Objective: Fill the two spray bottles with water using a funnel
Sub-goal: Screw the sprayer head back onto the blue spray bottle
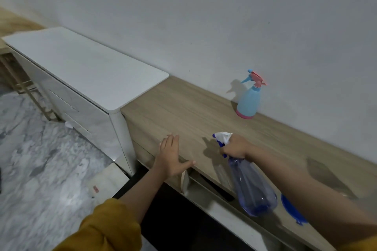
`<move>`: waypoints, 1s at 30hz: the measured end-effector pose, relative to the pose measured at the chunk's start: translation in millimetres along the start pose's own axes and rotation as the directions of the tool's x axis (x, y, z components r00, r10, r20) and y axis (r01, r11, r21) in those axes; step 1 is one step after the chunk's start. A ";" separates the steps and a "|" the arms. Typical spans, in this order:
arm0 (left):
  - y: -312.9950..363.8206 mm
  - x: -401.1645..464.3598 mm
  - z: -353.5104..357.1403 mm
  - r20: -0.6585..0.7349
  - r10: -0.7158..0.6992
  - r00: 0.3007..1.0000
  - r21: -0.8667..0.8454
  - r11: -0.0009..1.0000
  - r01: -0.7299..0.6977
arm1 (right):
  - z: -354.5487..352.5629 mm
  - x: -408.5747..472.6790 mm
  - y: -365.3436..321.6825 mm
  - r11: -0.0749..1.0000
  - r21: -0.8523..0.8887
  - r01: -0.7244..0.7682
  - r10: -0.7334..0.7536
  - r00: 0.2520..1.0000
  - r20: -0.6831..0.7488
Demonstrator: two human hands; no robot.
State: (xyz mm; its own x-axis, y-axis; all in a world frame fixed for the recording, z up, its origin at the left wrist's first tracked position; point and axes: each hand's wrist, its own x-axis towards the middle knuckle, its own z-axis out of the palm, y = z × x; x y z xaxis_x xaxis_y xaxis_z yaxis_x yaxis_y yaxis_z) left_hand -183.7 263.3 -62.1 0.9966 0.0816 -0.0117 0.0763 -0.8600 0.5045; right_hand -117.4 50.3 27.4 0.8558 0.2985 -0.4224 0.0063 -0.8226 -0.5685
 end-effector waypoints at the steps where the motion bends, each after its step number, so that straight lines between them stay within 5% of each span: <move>1: -1.3 0.5 0.4 -0.002 -0.001 1.000 -0.004 1.000 0.001 | 0.2 0.8 -0.3 1.000 0.018 -0.013 0.013 1.000 0.001; 14: 2.1 0.9 -0.7 0.060 0.043 0.997 0.012 0.999 -0.044 | -12.8 -1.1 16.0 0.997 0.027 -0.072 0.075 0.991 -0.110; 25: 22.0 3.8 6.5 0.065 0.079 0.995 -0.026 0.997 -0.078 | -9.3 -5.4 23.9 0.993 0.114 -0.039 0.045 0.998 -0.053; 30: 55.1 0.8 10.2 -0.005 0.156 0.988 -0.213 0.965 -0.153 | -18.6 -4.7 20.1 0.991 0.037 0.130 -0.110 0.936 -0.334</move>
State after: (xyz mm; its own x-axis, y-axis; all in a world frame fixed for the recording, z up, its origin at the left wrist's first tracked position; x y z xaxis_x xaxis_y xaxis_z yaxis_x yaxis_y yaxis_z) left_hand -178.4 210.9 -43.1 0.9961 -0.0508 0.0715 -0.0858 -0.7353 0.6723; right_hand -111.7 23.4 31.1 0.9731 0.2087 -0.0972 0.0984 -0.7587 -0.6440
